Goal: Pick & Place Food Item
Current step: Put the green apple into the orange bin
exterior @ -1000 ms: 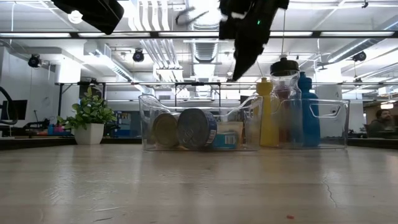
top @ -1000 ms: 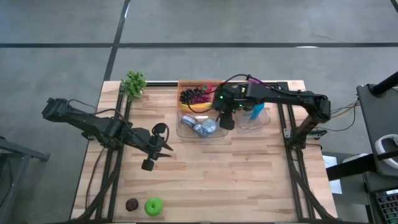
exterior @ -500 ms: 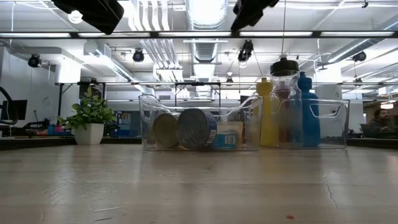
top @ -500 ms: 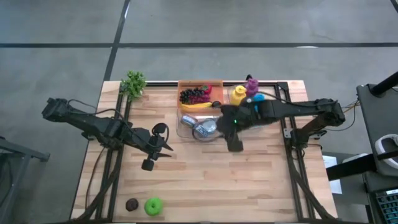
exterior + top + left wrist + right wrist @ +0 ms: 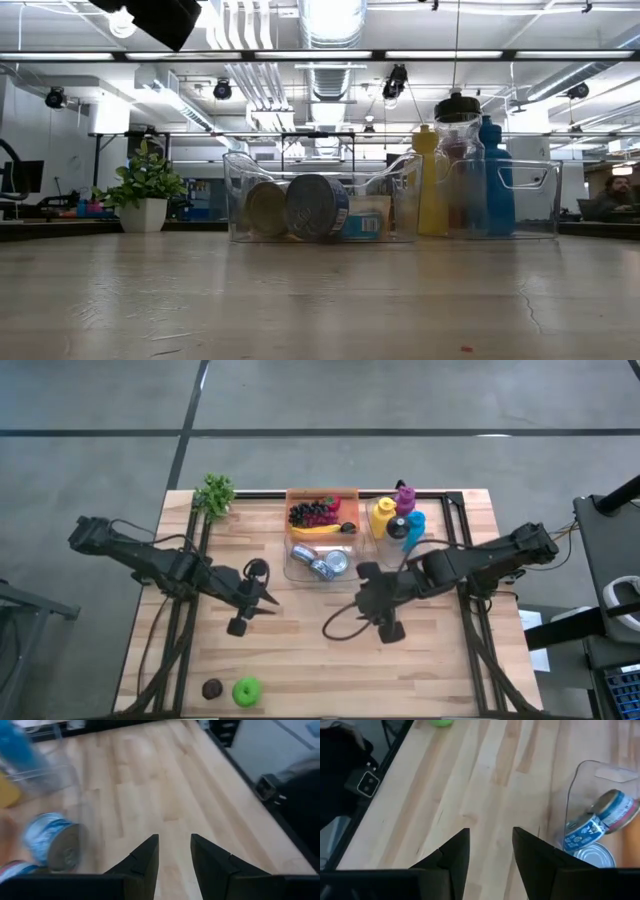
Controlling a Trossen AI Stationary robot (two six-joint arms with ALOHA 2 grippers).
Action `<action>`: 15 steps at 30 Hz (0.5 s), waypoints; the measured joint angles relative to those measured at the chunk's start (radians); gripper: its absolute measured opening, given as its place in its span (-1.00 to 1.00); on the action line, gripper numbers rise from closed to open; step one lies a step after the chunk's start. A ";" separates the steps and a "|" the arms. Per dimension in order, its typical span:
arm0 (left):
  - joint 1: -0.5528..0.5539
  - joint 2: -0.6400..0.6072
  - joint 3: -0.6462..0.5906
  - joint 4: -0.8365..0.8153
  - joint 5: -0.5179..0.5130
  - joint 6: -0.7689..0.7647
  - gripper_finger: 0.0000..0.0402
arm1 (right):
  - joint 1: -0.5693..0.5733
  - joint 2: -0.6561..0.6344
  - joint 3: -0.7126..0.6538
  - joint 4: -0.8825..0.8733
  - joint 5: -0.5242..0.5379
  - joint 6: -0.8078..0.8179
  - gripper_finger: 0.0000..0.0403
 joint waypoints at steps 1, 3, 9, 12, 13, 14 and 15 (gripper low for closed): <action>-0.020 0.000 0.000 -0.005 0.001 0.000 -0.41 | 0.008 0.000 0.000 0.001 0.014 0.013 -0.30; -0.072 0.000 0.000 -0.017 0.006 0.000 -0.41 | 0.021 0.000 0.000 0.000 0.042 0.035 -0.31; -0.287 0.039 0.000 0.082 -0.025 -0.036 -0.41 | 0.040 0.000 -0.002 0.001 0.078 0.055 -0.29; -0.399 0.085 0.000 0.093 -0.111 -0.088 -0.41 | 0.040 0.000 -0.003 0.011 0.082 0.055 -0.27; -0.428 0.103 0.000 0.093 -0.151 -0.116 -0.41 | 0.040 0.000 -0.004 0.014 0.089 0.055 -0.27; -0.454 0.123 0.000 0.094 -0.180 -0.142 -0.41 | 0.040 0.000 -0.004 0.018 0.095 0.052 -0.26; -0.475 0.144 0.000 0.101 -0.197 -0.167 -0.41 | 0.040 0.000 -0.004 0.024 0.096 0.049 -0.26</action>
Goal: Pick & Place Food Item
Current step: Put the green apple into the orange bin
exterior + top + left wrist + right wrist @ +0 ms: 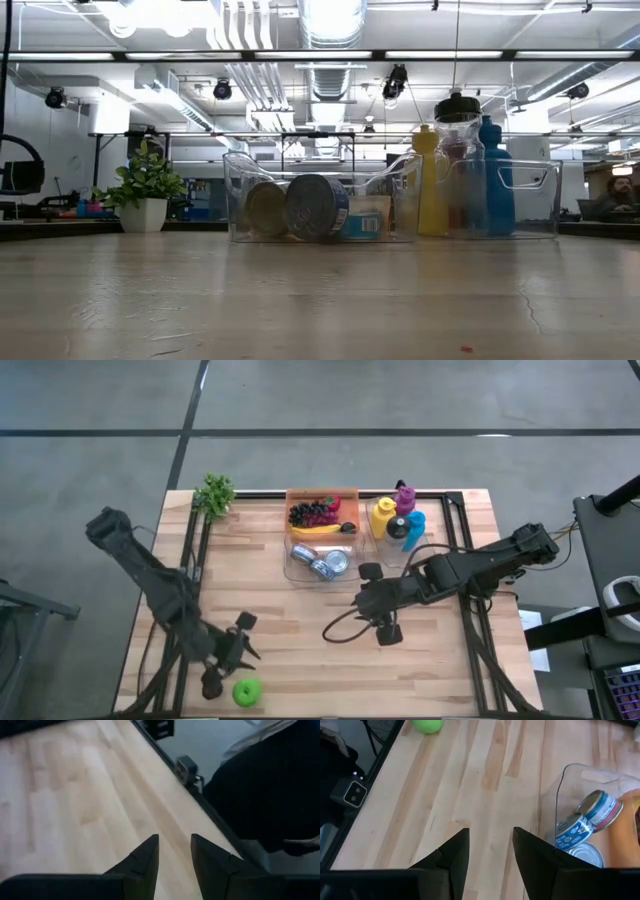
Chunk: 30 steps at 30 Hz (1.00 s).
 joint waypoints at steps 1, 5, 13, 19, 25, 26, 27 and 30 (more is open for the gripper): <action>-0.017 0.020 0.000 0.014 -0.005 -0.021 -0.41 | 0.000 0.000 0.000 0.006 0.000 -0.002 -0.25; -0.071 0.096 0.003 0.052 -0.005 -0.103 -0.41 | 0.000 0.000 -0.002 0.008 0.000 0.002 -0.27; -0.145 0.193 0.003 0.089 0.047 -0.160 -0.41 | 0.000 0.000 -0.002 0.008 -0.001 0.030 -0.34; -0.181 0.220 0.002 0.085 0.048 -0.174 -0.41 | 0.000 0.000 -0.002 0.009 -0.001 0.065 -0.37; -0.180 0.263 0.000 0.083 0.045 -0.173 -0.41 | 0.000 0.000 -0.002 0.010 -0.002 0.078 -0.39; -0.181 0.273 0.000 0.083 0.045 -0.173 -0.41 | 0.000 0.000 -0.002 0.010 -0.002 0.078 -0.39; -0.181 0.282 0.000 0.083 0.046 -0.173 -0.41 | 0.000 0.000 -0.002 0.010 -0.002 0.077 -0.38; -0.181 0.309 0.000 0.089 0.045 -0.173 -0.41 | 0.000 0.000 -0.002 0.010 -0.002 0.077 -0.36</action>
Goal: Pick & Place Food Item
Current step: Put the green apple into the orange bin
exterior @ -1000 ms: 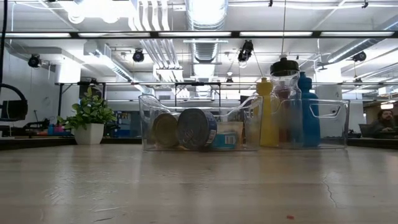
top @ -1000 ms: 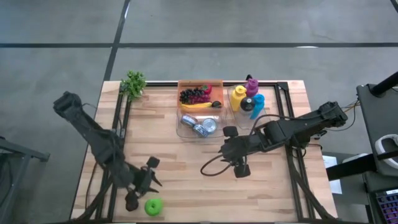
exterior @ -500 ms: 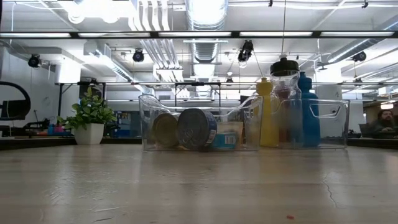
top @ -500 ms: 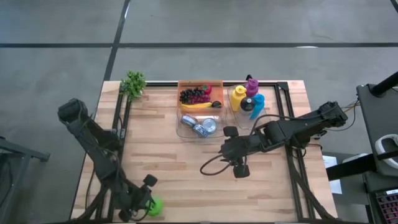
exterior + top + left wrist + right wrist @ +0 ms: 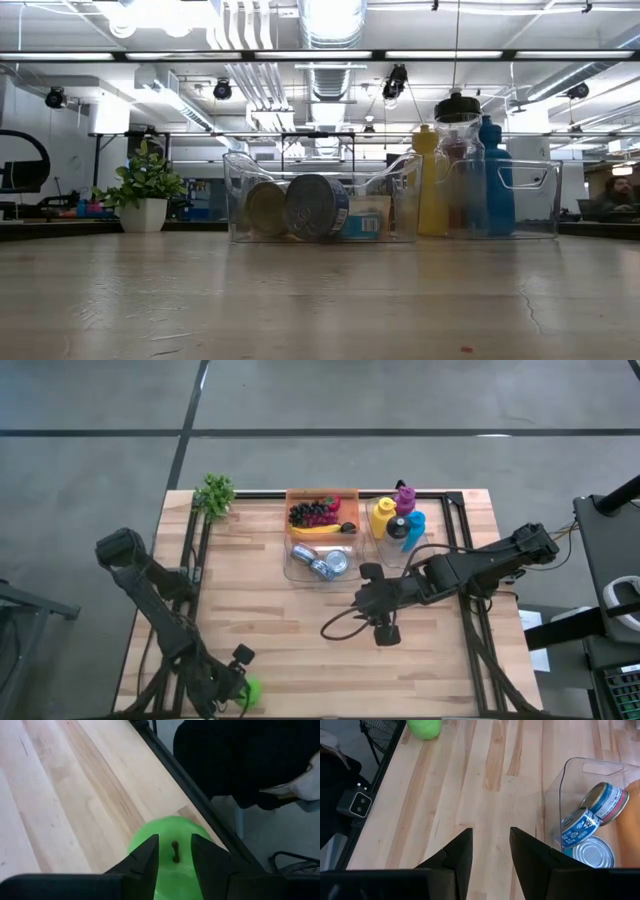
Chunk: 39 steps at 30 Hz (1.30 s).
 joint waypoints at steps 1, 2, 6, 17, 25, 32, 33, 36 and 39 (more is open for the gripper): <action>0.001 0.007 0.000 0.007 0.000 0.001 -0.41 | 0.000 0.000 0.000 0.000 0.000 0.000 -0.36; 0.001 0.012 0.000 0.016 0.000 0.002 -0.41 | 0.000 0.000 0.000 0.000 0.000 0.000 -0.35; 0.000 0.024 0.000 0.038 0.000 0.011 -0.41 | 0.000 0.000 0.000 0.000 0.000 0.000 -0.35; 0.001 0.025 -0.012 0.047 0.000 0.011 -0.42 | 0.000 0.000 0.000 0.000 0.000 0.000 -0.44; 0.001 0.022 -0.045 0.089 -0.008 0.001 -0.71 | 0.000 0.000 -0.001 0.000 0.000 -0.001 -0.43; 0.000 0.022 -0.046 0.101 0.025 0.008 -0.97 | 0.000 0.001 -0.002 -0.001 0.000 -0.001 -0.42; 0.000 0.022 -0.046 0.101 0.026 0.008 -0.96 | 0.000 0.001 -0.002 -0.001 0.000 -0.001 -0.43; 0.000 0.023 -0.047 0.100 0.026 0.011 -0.96 | 0.000 0.001 -0.002 -0.001 0.000 -0.001 -0.46; 0.000 0.022 -0.047 0.099 0.026 0.011 -0.98 | 0.000 0.001 -0.002 -0.001 0.000 -0.001 -0.48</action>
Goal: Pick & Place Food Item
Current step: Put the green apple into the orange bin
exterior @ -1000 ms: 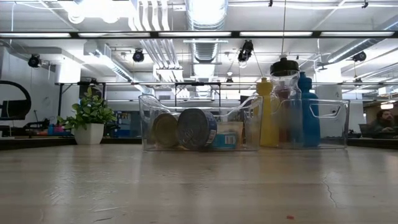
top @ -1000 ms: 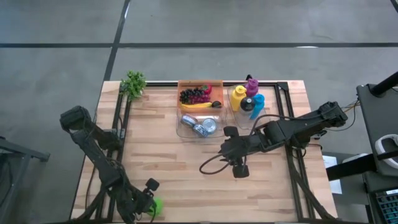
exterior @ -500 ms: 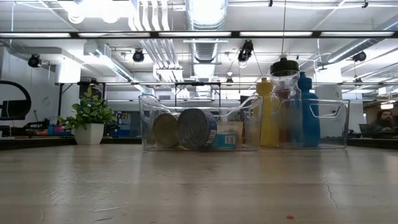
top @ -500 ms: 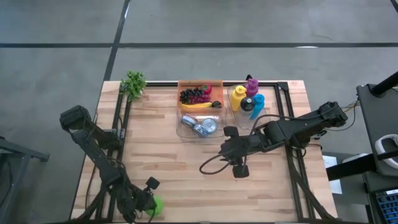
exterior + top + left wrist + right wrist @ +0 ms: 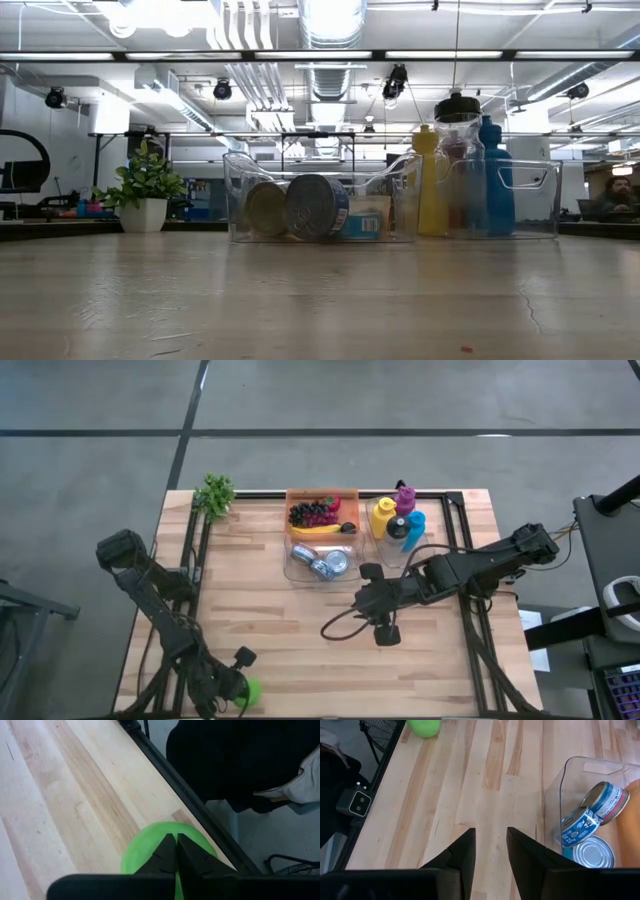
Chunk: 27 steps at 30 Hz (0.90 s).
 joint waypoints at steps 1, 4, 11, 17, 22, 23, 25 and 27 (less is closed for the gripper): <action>0.000 -0.001 0.001 -0.003 0.000 0.000 -0.98 | 0.000 0.000 0.000 0.000 0.000 0.000 -0.49; 0.000 -0.007 0.005 -0.011 0.003 0.015 -0.99 | 0.000 0.000 0.000 0.000 0.000 0.000 -0.51; 0.000 -0.042 0.008 -0.026 -0.008 0.027 -0.99 | 0.000 0.000 0.000 0.000 0.000 0.000 -0.54; 0.007 -0.079 0.009 -0.043 -0.051 0.034 -0.99 | 0.000 0.000 0.000 0.000 0.000 0.000 -0.57; 0.038 -0.137 0.010 -0.074 -0.076 0.034 -1.00 | 0.000 0.000 0.000 0.000 0.000 -0.003 -0.58; 0.048 -0.152 0.010 -0.084 -0.077 0.034 -1.00 | 0.000 0.000 0.000 0.000 0.000 -0.005 -0.58; 0.077 -0.181 0.010 -0.108 -0.079 0.034 -1.00 | 0.000 0.000 0.000 0.000 0.000 -0.006 -0.56; 0.112 -0.213 0.010 -0.134 -0.079 0.034 -1.00 | 0.000 0.000 0.000 0.000 0.000 -0.006 -0.55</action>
